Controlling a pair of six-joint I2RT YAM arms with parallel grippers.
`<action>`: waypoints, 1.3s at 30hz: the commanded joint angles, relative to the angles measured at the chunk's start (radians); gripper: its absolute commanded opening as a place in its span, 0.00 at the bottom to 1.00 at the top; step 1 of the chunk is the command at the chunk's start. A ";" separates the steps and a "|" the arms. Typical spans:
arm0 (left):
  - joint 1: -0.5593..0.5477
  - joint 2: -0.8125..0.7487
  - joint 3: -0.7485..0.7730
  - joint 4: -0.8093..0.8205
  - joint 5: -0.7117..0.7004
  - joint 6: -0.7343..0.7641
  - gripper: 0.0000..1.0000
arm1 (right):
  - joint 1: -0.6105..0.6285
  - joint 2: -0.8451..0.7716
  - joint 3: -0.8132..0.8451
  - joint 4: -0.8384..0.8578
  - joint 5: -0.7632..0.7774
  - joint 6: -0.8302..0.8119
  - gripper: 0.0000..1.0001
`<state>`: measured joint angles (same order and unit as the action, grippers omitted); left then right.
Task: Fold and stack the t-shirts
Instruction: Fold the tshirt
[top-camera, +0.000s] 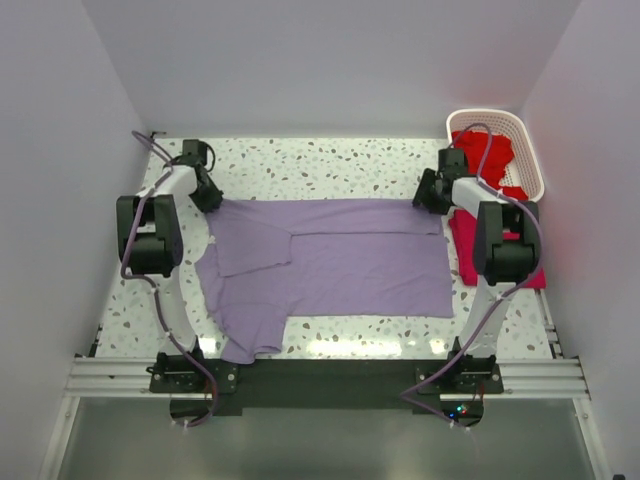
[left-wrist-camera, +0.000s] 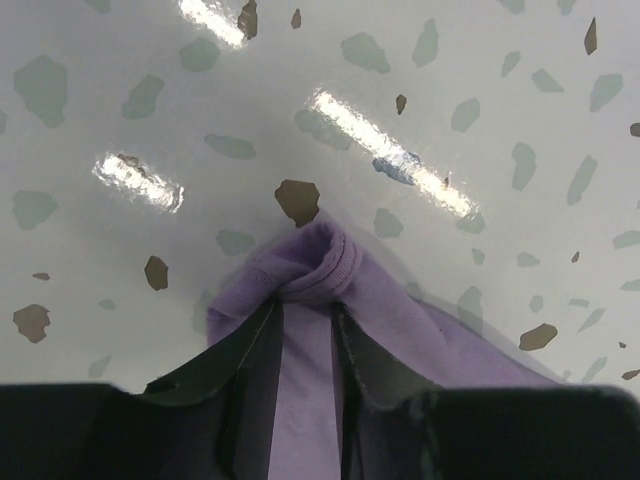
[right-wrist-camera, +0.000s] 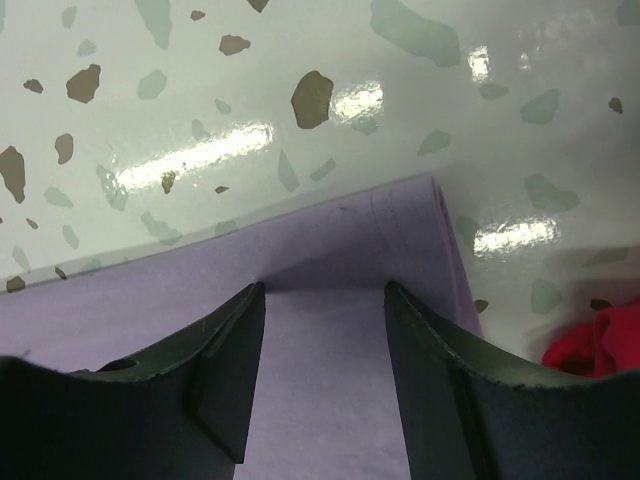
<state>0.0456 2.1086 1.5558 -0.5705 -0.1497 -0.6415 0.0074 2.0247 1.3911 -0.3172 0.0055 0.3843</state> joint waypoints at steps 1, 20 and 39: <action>0.017 -0.047 0.023 -0.035 -0.060 0.019 0.32 | -0.001 -0.050 0.016 -0.040 -0.004 -0.016 0.56; -0.177 -0.236 -0.212 0.009 -0.074 0.039 0.44 | 0.161 -0.129 -0.083 -0.146 0.057 -0.107 0.56; -0.133 0.221 0.281 -0.100 -0.099 0.066 0.46 | 0.151 0.201 0.247 -0.155 0.045 -0.093 0.56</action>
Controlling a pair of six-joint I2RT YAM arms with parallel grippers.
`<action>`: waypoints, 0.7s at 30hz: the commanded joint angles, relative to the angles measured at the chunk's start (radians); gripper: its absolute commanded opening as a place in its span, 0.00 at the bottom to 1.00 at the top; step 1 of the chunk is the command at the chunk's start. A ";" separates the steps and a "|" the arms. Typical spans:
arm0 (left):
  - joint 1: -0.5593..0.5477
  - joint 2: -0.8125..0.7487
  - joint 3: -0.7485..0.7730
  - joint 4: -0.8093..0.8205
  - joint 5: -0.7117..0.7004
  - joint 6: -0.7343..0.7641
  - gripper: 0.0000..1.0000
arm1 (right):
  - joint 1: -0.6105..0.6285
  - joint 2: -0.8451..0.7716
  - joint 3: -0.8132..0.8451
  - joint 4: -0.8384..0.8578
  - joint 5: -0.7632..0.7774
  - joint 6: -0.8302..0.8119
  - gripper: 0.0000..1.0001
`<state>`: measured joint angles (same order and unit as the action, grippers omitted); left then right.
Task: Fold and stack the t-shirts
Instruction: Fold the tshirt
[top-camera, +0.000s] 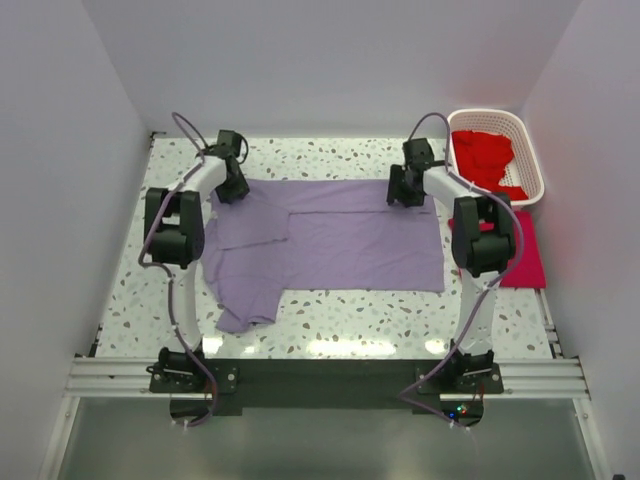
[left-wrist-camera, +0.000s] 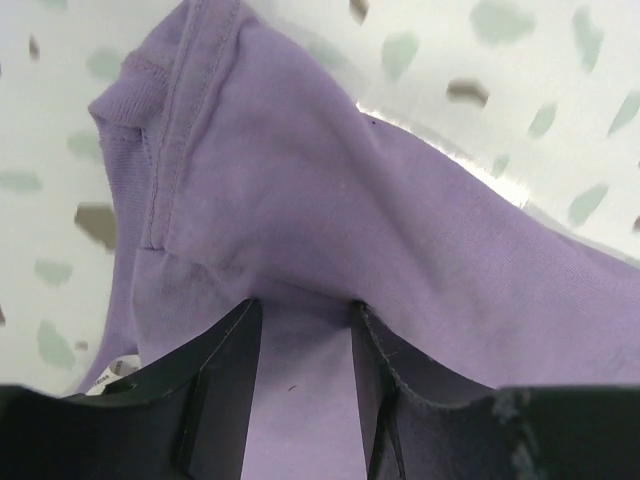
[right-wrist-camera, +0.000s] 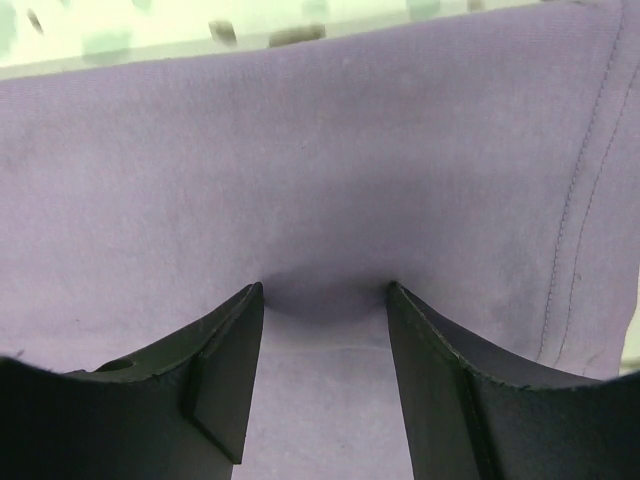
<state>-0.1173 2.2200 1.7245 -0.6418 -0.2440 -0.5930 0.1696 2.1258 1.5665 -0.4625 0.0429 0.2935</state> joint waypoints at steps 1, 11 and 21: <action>0.039 0.162 0.154 -0.038 -0.003 0.027 0.47 | -0.015 0.120 0.098 -0.011 0.005 0.001 0.56; 0.065 0.015 0.256 -0.009 0.058 0.058 0.68 | -0.035 0.093 0.265 -0.087 -0.029 -0.033 0.60; 0.091 -0.578 -0.460 0.060 0.009 0.016 0.69 | 0.036 -0.326 -0.150 -0.087 -0.083 -0.010 0.61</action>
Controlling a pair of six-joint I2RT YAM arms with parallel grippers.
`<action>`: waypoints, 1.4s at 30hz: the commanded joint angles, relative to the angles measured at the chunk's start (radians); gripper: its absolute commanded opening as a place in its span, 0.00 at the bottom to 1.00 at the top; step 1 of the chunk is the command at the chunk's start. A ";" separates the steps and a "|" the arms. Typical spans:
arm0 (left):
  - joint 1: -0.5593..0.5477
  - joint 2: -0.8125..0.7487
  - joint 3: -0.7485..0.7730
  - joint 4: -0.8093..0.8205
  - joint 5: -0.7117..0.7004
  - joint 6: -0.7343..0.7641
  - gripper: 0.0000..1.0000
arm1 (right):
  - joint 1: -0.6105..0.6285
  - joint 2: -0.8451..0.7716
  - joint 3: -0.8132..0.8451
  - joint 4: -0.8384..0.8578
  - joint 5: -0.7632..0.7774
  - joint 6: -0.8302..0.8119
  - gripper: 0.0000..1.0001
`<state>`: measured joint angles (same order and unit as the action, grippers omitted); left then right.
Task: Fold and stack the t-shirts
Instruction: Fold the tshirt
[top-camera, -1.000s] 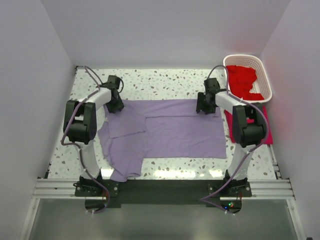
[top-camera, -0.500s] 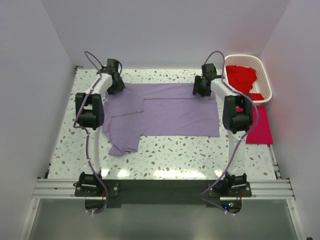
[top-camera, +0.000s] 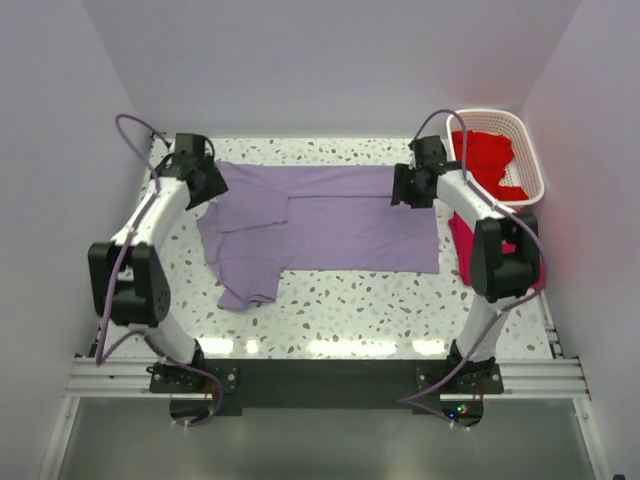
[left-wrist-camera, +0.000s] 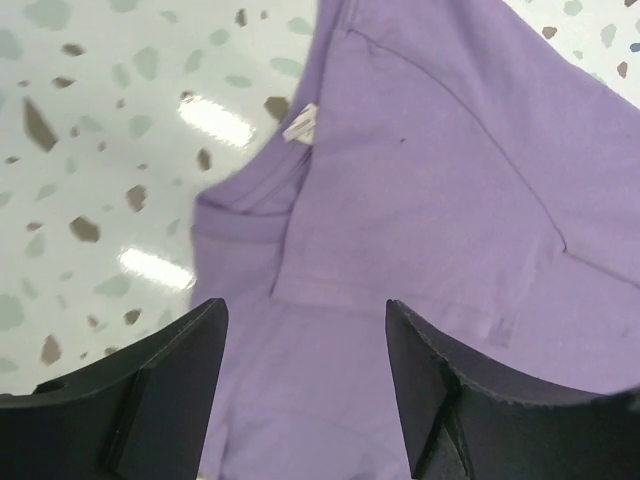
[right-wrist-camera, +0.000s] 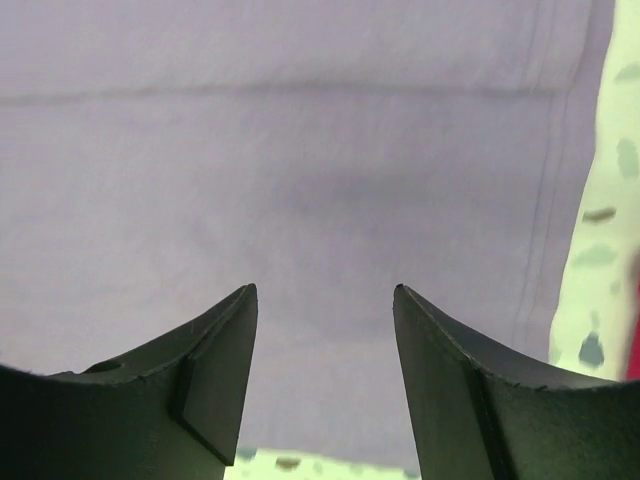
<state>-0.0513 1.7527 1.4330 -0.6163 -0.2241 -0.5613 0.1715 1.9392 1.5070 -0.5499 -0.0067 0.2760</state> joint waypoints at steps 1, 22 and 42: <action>0.042 -0.181 -0.225 0.042 0.002 -0.017 0.69 | 0.040 -0.172 -0.128 0.010 -0.047 0.011 0.60; 0.153 -0.312 -0.628 0.178 0.144 0.027 0.53 | 0.083 -0.563 -0.617 0.068 -0.030 0.034 0.58; 0.154 -0.265 -0.634 0.173 0.166 0.034 0.14 | 0.082 -0.591 -0.642 0.033 0.149 0.071 0.56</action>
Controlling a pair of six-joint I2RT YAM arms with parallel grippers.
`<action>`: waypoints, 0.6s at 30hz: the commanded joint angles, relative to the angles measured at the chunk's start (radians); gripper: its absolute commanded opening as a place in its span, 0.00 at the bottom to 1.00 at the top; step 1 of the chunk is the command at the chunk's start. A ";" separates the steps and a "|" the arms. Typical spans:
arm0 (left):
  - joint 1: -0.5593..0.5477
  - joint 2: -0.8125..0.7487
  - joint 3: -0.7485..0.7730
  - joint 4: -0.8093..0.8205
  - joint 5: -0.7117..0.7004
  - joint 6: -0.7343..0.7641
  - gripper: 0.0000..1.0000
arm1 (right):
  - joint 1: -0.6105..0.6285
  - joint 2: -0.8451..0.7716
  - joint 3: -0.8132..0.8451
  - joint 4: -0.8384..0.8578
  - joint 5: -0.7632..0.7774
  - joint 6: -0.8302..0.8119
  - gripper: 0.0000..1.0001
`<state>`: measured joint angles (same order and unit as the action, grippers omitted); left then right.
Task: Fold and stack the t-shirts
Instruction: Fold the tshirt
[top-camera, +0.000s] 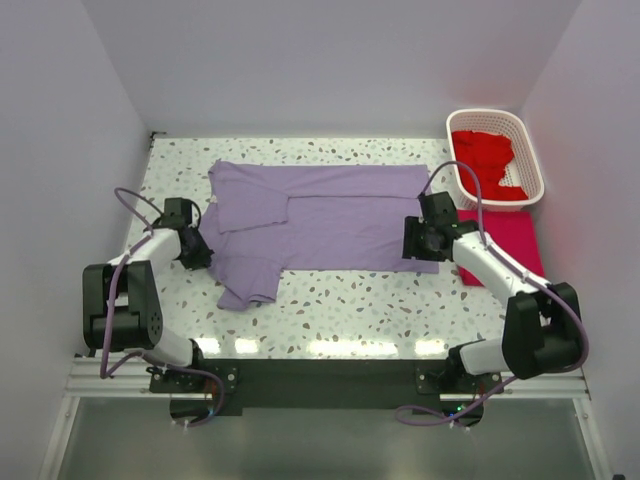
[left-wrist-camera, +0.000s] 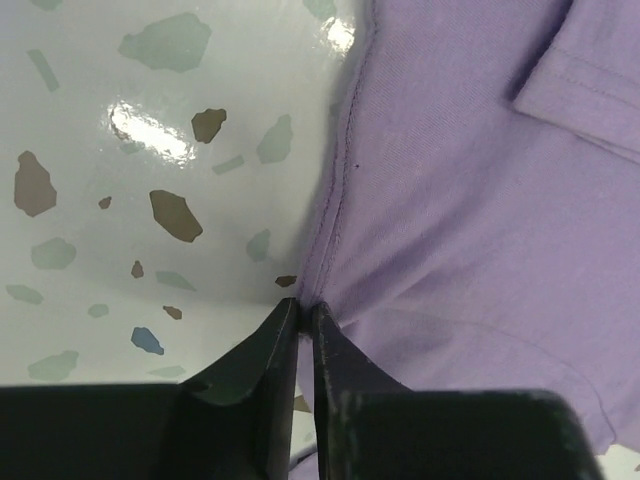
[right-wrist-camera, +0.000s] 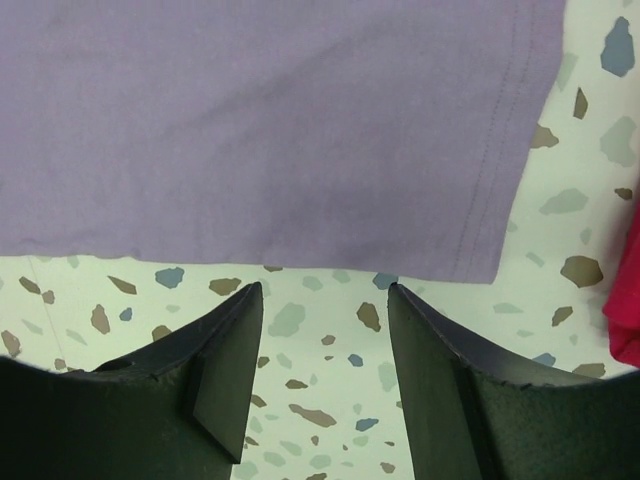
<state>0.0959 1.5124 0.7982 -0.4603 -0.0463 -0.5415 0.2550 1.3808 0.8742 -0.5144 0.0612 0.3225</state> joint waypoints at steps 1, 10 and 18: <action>0.007 -0.029 0.002 0.009 -0.032 0.014 0.10 | -0.003 -0.032 -0.007 -0.009 0.103 0.035 0.56; 0.007 -0.060 0.032 -0.040 -0.167 0.035 0.00 | -0.127 0.009 -0.032 -0.003 0.152 0.079 0.54; 0.007 -0.064 0.038 -0.038 -0.159 0.038 0.00 | -0.181 0.061 -0.029 0.031 0.098 0.095 0.42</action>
<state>0.0959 1.4788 0.8013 -0.4900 -0.1707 -0.5293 0.0715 1.4181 0.8391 -0.5205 0.1699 0.3923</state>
